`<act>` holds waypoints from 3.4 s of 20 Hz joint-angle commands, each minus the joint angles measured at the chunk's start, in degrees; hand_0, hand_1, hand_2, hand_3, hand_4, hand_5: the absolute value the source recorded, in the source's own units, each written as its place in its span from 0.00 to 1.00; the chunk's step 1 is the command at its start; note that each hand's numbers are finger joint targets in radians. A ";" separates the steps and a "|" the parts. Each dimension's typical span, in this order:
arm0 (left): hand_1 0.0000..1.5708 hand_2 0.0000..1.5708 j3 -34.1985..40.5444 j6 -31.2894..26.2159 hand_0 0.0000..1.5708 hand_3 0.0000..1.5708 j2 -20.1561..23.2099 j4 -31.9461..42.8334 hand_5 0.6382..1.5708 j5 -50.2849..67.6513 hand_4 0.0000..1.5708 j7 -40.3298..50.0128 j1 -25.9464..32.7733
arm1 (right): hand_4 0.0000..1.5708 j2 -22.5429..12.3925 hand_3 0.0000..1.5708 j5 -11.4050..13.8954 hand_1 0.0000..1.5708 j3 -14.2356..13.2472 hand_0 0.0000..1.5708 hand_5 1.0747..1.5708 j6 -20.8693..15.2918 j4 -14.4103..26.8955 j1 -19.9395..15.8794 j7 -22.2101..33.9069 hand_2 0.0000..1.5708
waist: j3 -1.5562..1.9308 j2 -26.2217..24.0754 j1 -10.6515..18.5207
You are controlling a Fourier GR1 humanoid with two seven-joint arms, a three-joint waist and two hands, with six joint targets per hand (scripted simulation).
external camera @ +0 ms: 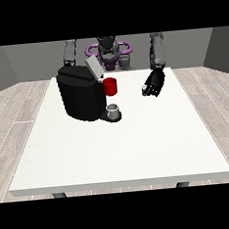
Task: Insert the coffee pod into the coffee machine and close the lid
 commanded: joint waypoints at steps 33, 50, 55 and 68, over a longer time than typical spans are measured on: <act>0.77 0.81 12.97 -24.49 0.77 0.80 2.05 -2.44 1.00 8.60 0.30 10.84 -27.92 | 0.00 -4.78 0.00 -2.97 0.00 -3.57 0.00 1.00 5.68 0.36 -6.01 -0.22 0.00 | 0.01 -2.48 -7.41; 0.75 0.79 12.64 -23.20 0.75 0.77 3.63 -0.12 1.00 6.05 0.30 9.34 -34.23 | 0.00 -3.02 0.00 -0.60 0.00 -4.14 0.00 1.00 0.66 -0.27 -10.49 1.46 0.00 | 0.02 5.02 -8.35; 0.79 0.82 11.92 -21.29 0.79 0.78 0.27 0.24 1.00 5.70 0.27 9.29 -31.04 | 0.14 -3.91 0.00 -2.16 0.00 -6.02 0.00 1.00 1.38 0.37 -9.61 -0.38 0.00 | 0.02 4.59 -7.41; 0.77 0.80 11.25 -19.60 0.77 0.76 -2.11 0.71 1.00 4.20 0.27 10.88 -33.64 | 0.00 -4.14 0.00 -2.53 0.00 -6.80 0.00 1.00 1.40 2.00 -12.17 0.70 0.00 | 0.03 4.55 -7.55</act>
